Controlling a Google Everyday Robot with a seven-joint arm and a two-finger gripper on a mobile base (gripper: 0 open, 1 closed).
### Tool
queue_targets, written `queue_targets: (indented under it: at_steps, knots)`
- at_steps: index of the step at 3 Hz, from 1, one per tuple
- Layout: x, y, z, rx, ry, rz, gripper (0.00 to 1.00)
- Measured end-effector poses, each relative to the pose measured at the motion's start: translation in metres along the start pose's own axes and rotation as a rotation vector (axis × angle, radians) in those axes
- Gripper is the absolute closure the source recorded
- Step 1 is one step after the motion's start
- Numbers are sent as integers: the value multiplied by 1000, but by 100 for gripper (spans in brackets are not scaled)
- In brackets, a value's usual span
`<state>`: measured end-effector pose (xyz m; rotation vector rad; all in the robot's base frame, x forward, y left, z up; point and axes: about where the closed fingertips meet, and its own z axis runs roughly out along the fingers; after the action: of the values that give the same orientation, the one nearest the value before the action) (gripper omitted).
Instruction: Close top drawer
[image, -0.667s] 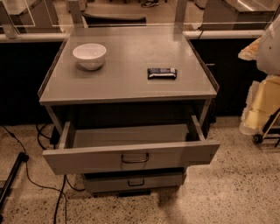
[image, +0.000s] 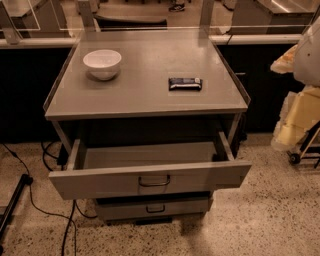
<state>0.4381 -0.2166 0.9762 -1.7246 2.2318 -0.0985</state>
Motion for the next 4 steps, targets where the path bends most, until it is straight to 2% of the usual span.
queue_targets:
  at_steps: [1, 2, 3, 4]
  knots:
    - [-1, 5, 12, 8, -24, -7, 43]
    - [2, 13, 35, 2, -49, -1, 68]
    - [7, 29, 76, -39, -93, 7, 97]
    - [13, 40, 106, -66, -119, 13, 100]
